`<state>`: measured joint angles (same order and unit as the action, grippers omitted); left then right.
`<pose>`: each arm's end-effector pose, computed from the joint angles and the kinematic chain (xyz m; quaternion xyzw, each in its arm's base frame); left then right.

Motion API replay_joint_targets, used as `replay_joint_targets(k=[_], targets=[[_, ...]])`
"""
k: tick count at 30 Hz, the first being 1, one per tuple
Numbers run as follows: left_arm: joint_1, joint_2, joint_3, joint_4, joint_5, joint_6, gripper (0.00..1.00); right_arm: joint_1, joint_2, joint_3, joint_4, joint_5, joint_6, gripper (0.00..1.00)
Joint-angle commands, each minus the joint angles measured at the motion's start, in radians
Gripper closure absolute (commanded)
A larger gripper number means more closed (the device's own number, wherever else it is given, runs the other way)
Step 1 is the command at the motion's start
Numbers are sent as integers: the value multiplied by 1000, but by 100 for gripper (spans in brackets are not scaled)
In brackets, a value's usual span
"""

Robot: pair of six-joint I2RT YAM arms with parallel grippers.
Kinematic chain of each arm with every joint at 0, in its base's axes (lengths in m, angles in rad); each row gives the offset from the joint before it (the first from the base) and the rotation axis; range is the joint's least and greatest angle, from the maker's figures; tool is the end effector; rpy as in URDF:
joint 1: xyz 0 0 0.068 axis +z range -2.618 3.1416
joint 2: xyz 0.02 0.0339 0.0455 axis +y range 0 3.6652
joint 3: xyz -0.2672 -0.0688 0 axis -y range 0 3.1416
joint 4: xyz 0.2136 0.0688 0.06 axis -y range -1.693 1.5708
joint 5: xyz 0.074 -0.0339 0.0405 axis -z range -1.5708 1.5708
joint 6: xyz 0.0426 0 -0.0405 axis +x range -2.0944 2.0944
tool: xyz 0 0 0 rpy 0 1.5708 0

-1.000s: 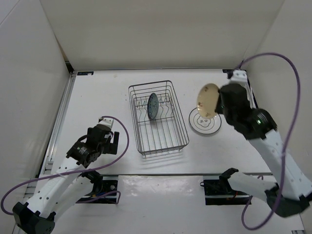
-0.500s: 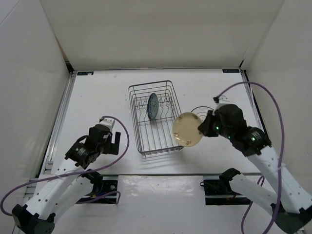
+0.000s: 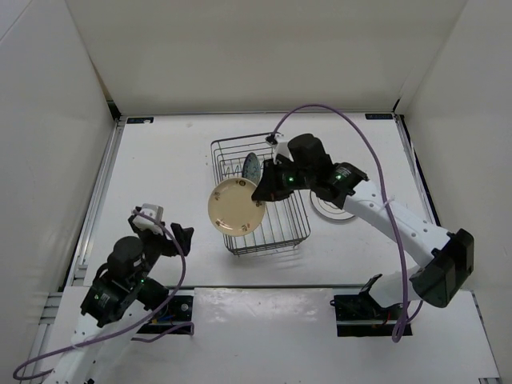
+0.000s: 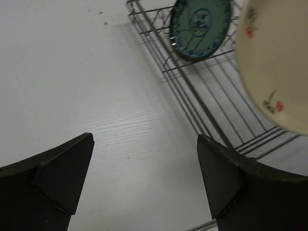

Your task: Unload the plates from the dish rack

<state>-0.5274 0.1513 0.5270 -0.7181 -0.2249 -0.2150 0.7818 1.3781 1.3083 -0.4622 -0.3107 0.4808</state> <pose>0.0405 -0.0126 0.2492 0.0624 0.8122 -0.1223 0.5669 0.1929 0.2099 0.3626 -0.2045 0.8365 0.3979 0.3166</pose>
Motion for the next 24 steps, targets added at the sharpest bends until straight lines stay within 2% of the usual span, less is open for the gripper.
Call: replay_joint_targets(k=[1,3,5,8,13,18,19,20,21,24], targets=[[-3,-53,-39,121,204,16,0,33,10,66,65,-50,-27,100],[-5,-35,-35,140,263,19,0,42,28,75,68,-57,-31,100],[-8,3,-19,149,408,23,0,56,33,75,77,-71,-34,100],[-3,48,-19,201,511,11,0,66,29,63,77,-54,-50,100],[0,45,-38,282,590,-27,0,70,-7,36,76,-41,-62,100],[-2,114,-22,348,636,-78,0,73,-27,8,111,-76,-62,100],[0,132,-12,351,641,-84,5,74,-34,-6,123,-76,-59,100],[1,145,-6,358,647,-89,5,74,-40,-9,125,-74,-59,100],[-3,169,5,362,651,-90,12,76,-45,-12,126,-76,-61,100],[-5,198,19,373,676,-101,17,73,-65,-21,129,-71,-61,100]])
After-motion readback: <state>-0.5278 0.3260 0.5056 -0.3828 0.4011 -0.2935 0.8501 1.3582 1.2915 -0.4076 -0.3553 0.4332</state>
